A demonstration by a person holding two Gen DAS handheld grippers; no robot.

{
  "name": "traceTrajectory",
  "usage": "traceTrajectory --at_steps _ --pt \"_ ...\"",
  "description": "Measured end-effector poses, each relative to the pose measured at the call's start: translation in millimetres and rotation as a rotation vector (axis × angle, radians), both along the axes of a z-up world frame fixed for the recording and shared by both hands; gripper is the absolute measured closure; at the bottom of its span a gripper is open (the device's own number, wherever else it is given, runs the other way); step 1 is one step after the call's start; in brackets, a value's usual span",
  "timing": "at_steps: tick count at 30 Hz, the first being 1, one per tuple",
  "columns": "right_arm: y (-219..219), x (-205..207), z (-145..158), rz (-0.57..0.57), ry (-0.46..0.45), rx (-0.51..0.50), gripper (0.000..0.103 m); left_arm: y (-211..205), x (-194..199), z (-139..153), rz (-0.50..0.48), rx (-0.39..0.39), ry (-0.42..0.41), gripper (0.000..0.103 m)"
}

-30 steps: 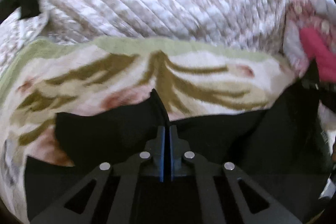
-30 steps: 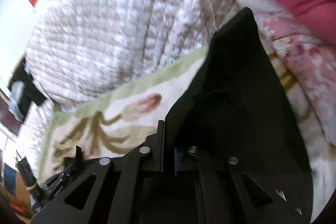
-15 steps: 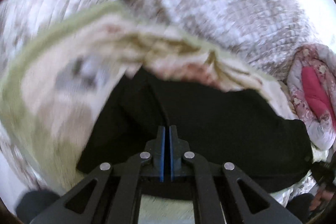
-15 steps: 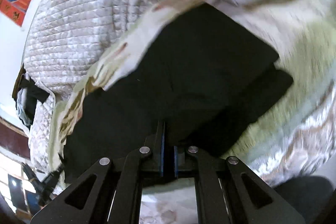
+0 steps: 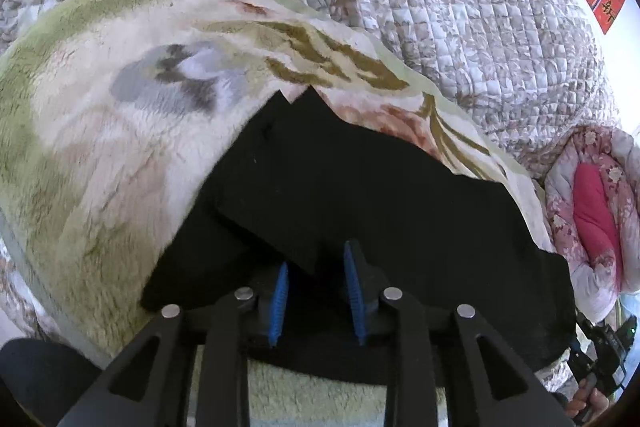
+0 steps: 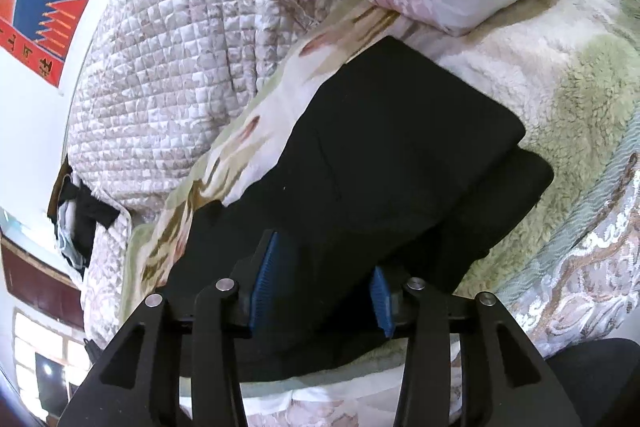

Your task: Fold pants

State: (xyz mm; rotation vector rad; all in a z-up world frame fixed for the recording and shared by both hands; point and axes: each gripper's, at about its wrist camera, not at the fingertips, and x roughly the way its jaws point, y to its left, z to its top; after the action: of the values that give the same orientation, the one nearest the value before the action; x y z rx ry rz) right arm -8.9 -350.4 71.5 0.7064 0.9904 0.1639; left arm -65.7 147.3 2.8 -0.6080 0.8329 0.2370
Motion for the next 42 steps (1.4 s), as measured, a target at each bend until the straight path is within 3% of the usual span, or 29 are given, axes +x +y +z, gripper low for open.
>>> traceTrajectory --at_steps 5,7,8,9,13,15,17,19,21,24,29,32,34,36,42 --pt "-7 5 1 -0.010 -0.016 -0.027 0.060 4 11 -3 0.025 0.035 -0.002 0.076" --pt "-8 9 0 -0.013 -0.010 -0.058 0.061 2 16 -1 0.032 0.074 0.020 0.098" --pt "-8 13 0 -0.018 0.000 -0.082 0.072 3 18 -1 0.029 0.074 0.027 0.098" --pt "-9 14 1 -0.019 0.010 -0.100 0.092 4 19 1 0.035 0.074 0.028 0.099" --pt "-12 8 27 -0.018 -0.048 -0.090 0.099 4 10 25 0.035 0.101 -0.014 0.099" --pt "-12 1 39 -0.018 -0.082 -0.084 0.100 2 0 44 0.033 0.129 -0.055 0.099" --pt "-16 -5 30 -0.027 -0.052 -0.101 0.100 1 -10 56 0.041 0.168 -0.079 0.099" --pt "-22 -7 7 -0.045 0.031 -0.115 0.100 3 -17 52 0.042 0.173 -0.068 0.099" --pt "-27 -11 -11 -0.062 0.085 -0.085 0.100 5 -19 33 0.045 0.142 -0.006 0.099" --pt "-25 -12 -3 -0.059 0.063 -0.101 0.100 5 -25 13 0.045 0.090 0.048 0.099" --pt "-25 -17 23 -0.044 -0.008 -0.108 0.100 4 -30 25 0.034 0.096 0.014 0.099" --pt "-32 -19 6 -0.060 0.048 -0.125 0.100 0 -29 32 0.015 0.138 -0.004 0.099" --pt "-37 -21 -5 -0.077 0.080 -0.091 0.101 0 -23 21 0.013 0.143 0.048 0.099" --pt "-35 -24 -2 -0.068 0.068 -0.106 0.101 3 -23 8 0.018 0.103 0.086 0.099" --pt "-37 -22 1 -0.061 0.053 -0.059 0.099 1 -24 14 0.017 0.122 0.069 0.099"
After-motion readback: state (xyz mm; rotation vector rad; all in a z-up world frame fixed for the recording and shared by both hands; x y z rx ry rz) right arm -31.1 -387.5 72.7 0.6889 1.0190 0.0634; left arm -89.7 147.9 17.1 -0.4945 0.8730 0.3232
